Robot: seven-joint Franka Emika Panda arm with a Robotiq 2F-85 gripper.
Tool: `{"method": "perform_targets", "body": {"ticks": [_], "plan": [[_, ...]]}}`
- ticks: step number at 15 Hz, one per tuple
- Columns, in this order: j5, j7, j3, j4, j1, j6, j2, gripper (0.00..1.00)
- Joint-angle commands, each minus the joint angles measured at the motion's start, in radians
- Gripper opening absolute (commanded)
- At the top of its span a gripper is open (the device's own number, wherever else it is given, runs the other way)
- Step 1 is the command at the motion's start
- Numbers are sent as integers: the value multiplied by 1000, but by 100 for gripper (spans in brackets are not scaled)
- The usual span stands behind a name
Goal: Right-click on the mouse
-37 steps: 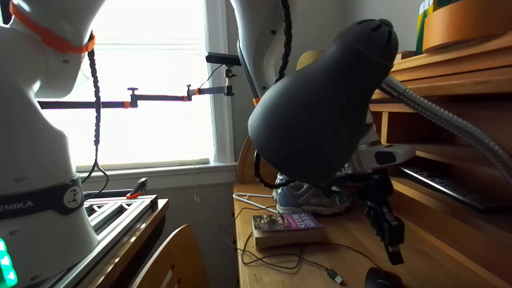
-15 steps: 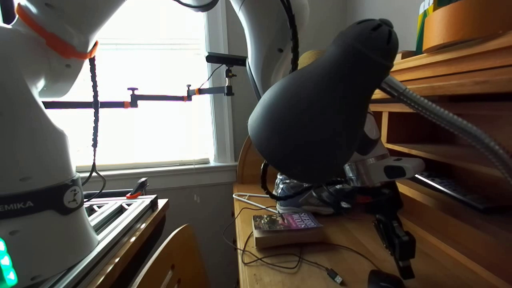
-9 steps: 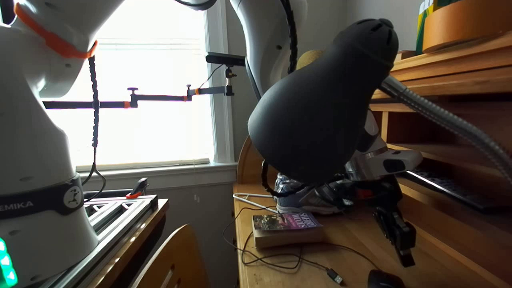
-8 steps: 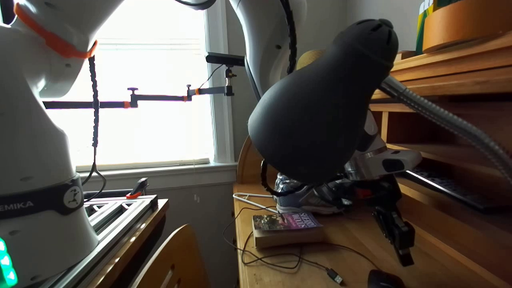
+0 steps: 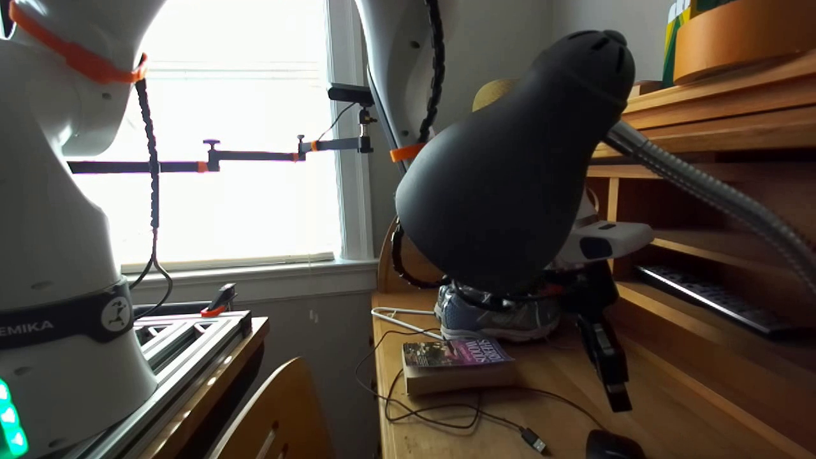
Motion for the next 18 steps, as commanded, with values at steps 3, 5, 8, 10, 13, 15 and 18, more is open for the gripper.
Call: {"method": "perform_targets", "body": {"ticks": [3, 5, 8, 10, 13, 15, 18], "plan": [[146, -87, 180, -185, -119, 51, -127, 0], [242, -160, 305, -239, -203, 67, -150, 0], [517, -364, 386, -306, -219, 68, -189, 0], [677, -488, 406, -338, -203, 23, -235, 0], [824, -621, 380, -396, -153, -14, -328, 0], [816, -635, 305, -442, -83, -24, -407, 0], [725, -625, 215, -484, -10, -133, -515, 0]]}}
